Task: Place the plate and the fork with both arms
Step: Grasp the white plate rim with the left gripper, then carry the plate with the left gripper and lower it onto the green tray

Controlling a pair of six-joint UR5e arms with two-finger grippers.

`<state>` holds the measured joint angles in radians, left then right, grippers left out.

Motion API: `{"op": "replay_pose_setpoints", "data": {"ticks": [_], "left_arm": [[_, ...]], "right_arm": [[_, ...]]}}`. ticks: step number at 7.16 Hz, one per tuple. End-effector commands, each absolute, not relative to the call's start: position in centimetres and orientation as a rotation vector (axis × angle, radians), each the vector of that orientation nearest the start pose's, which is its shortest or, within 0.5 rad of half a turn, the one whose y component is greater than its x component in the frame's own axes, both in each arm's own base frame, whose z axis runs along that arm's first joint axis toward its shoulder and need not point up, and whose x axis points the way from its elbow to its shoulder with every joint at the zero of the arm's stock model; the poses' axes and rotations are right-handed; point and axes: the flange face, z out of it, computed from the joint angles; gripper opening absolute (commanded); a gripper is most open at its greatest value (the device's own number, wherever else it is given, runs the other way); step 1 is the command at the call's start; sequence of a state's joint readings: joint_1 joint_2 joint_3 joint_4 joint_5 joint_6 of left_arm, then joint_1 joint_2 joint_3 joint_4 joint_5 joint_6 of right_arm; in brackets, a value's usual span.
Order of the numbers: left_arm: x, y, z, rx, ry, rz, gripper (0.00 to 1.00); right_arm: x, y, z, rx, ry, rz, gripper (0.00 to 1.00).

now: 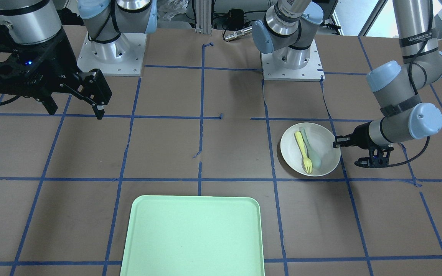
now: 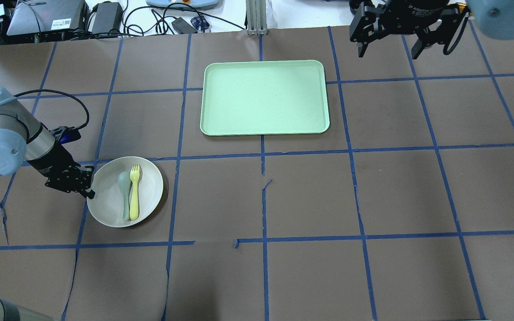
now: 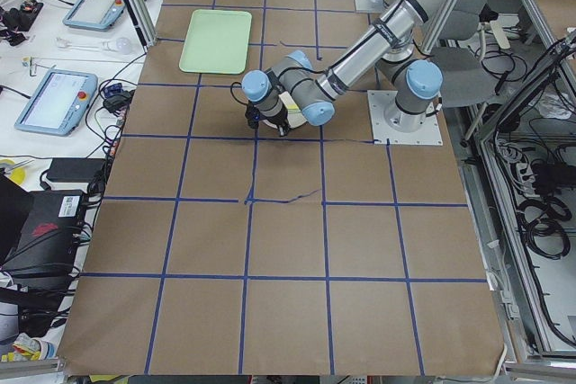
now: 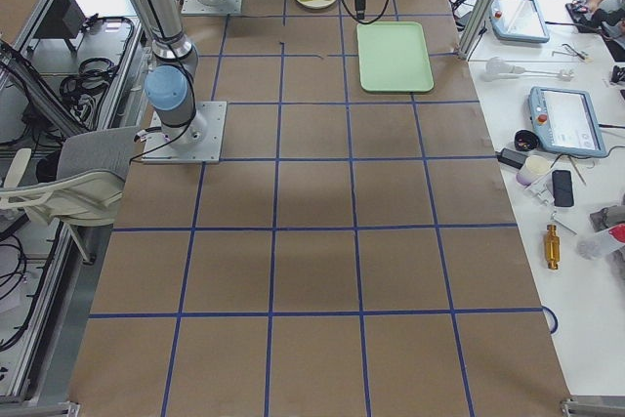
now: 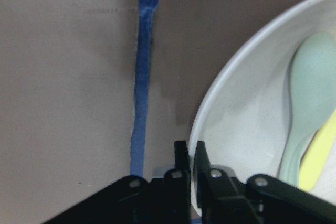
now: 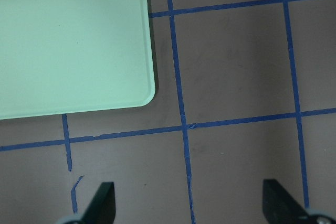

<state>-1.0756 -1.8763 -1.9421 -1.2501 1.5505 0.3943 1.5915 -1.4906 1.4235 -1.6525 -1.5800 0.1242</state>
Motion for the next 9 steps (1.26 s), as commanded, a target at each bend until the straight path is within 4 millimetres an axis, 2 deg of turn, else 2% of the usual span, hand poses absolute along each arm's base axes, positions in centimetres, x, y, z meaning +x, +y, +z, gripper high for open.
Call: {"op": "replay_pose_setpoints", "data": {"ticks": [1, 4, 5, 6, 8, 9], "left_arm": [[12.7, -52.9, 22.6, -0.178, 3.29, 0.433, 0.0], [12.8, -56.2, 24.9, -0.169, 3.343, 0.328, 0.0], [10.3, -58.8, 26.5, -0.014, 3.331, 0.288, 0.0], [5.6, -61.7, 27.9, 0.152, 3.316, 0.292, 0.0], [0.3, -67.5, 29.6, 0.327, 3.292, 0.245, 0.0], [-3.9, -69.6, 30.3, 0.403, 3.307, 0.198, 0.0]], "right_arm": [[14.4, -53.5, 52.9, 0.162, 3.129, -0.232, 1.0], [14.4, -53.5, 52.9, 0.162, 3.129, -0.229, 1.0], [14.4, -53.4, 52.9, 0.162, 3.128, -0.227, 1.0], [14.4, -53.4, 52.9, 0.16, 3.128, -0.227, 1.0], [14.4, -53.4, 52.9, 0.162, 3.128, -0.227, 1.0], [14.4, -53.4, 52.9, 0.162, 3.128, -0.227, 1.0]]}}
